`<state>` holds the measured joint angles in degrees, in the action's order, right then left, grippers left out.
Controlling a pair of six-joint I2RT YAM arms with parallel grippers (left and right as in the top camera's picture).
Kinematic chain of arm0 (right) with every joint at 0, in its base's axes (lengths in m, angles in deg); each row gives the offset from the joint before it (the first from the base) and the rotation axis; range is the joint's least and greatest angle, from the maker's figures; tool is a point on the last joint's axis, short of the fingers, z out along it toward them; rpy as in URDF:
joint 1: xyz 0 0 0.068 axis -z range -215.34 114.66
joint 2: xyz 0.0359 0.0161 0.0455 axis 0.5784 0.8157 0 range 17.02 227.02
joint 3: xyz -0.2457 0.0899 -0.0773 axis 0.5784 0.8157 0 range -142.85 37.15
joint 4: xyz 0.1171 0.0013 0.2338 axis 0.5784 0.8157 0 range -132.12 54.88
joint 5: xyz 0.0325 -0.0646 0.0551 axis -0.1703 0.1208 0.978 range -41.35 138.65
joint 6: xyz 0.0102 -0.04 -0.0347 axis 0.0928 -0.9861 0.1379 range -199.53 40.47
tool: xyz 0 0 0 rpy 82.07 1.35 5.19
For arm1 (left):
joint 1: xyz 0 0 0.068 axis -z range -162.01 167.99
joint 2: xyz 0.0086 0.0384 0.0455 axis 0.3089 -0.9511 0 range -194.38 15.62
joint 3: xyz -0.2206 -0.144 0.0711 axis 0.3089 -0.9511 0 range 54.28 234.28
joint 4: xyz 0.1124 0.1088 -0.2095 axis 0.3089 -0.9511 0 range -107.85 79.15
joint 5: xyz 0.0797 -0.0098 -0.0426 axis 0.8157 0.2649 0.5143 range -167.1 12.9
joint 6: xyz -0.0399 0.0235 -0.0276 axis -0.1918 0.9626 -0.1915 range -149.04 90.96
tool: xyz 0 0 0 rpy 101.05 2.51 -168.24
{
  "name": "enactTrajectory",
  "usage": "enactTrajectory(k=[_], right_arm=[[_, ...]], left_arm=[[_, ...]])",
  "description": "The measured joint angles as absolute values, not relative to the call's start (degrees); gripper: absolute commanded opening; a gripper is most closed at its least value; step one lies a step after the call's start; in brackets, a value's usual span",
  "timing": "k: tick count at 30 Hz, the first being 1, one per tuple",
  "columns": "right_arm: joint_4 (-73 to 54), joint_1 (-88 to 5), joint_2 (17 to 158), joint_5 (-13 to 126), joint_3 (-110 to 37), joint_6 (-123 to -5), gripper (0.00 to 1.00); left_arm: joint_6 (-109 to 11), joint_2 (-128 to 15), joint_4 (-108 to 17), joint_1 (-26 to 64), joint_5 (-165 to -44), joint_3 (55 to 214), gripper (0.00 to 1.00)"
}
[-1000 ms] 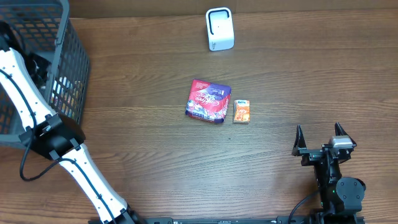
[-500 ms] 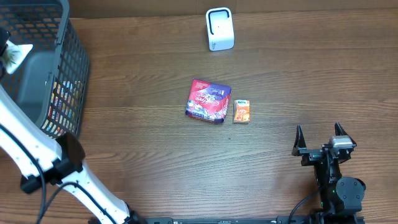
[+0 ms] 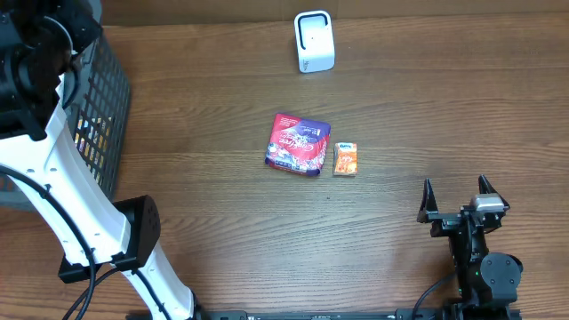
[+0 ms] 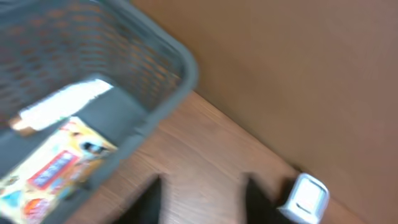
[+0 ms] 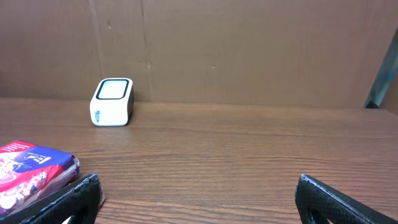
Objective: Scan the item barcode
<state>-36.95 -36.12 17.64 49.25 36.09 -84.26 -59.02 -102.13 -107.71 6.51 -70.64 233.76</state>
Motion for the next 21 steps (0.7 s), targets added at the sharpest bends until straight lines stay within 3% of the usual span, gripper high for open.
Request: enactTrajectory(k=[2,3,12,21], right_arm=[[-36.95,-36.12,17.64,49.23,36.09,-84.26,1.00],[-36.95,-36.12,17.64,49.25,36.09,-84.26,1.00],[-36.95,-36.12,17.64,49.25,36.09,-84.26,1.00],[-36.93,-36.12,17.64,49.25,36.09,-84.26,1.00]], left_arm=[[-59.06,-102.13,-107.73,5.37,-67.78,233.47,0.94],[-59.13,-102.13,-107.73,4.65,-66.99,233.32,1.00],[-59.30,-102.11,-107.67,-7.70,-62.97,227.51,1.00],[-57.01,-102.07,-103.29,-12.14,-61.92,202.72,1.00]])
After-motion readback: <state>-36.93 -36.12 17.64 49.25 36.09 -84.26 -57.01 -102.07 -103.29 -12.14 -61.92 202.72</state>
